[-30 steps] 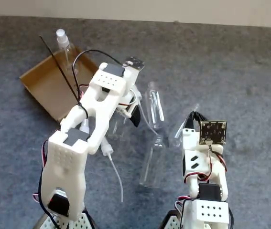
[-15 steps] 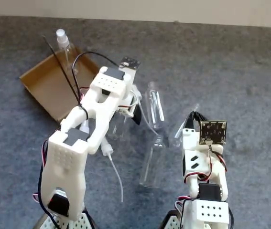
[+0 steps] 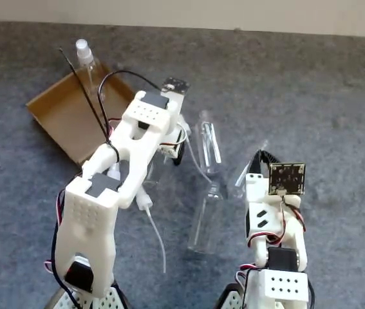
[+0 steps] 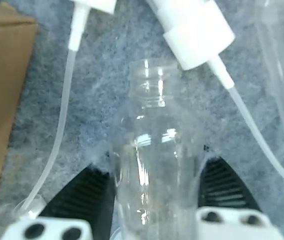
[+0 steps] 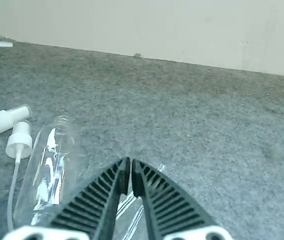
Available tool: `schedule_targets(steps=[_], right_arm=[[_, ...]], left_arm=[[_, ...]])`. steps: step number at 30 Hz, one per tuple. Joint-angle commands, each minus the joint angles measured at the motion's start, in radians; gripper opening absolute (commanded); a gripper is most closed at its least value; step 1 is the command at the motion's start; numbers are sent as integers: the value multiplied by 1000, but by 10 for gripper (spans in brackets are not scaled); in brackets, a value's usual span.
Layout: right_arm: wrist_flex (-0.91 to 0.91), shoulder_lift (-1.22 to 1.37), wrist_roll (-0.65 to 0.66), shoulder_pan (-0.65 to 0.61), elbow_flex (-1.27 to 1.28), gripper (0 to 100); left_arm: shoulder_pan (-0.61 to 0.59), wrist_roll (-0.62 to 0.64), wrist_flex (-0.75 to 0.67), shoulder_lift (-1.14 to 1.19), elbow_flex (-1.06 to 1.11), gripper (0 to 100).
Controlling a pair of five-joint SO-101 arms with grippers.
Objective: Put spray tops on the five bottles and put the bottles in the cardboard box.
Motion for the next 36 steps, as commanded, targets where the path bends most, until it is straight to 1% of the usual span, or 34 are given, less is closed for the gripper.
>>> schedule_targets(steps=[1, 4, 12, 16, 19, 23, 27, 28, 30, 36], right_arm=[[-27, -10, 12, 12, 127, 5], [-27, -10, 12, 12, 127, 5], [-27, -10, 12, 12, 127, 5], [-28, -10, 6, 2, 127, 6], [-25, -8, 5, -45, 127, 6], [-25, -5, 5, -65, 127, 7], [-24, -10, 9, -25, 124, 7], [-12, -10, 8, -12, 124, 7], [82, -10, 8, 10, 111, 7], [369, -8, 11, 15, -130, 7]], left_arm=[[-10, 12, -12, -58, -47, 50], [-10, 12, 6, -87, -96, 50], [10, 12, 164, -231, -240, 50], [45, 12, 270, -331, -285, 50], [93, 11, 341, -424, -288, 50], [122, 11, 364, -556, -282, 49], [120, 9, 388, -677, -282, 48], [120, 9, 396, -702, -280, 47], [120, 9, 402, -756, -262, 47], [116, 8, 400, -938, -65, 49]])
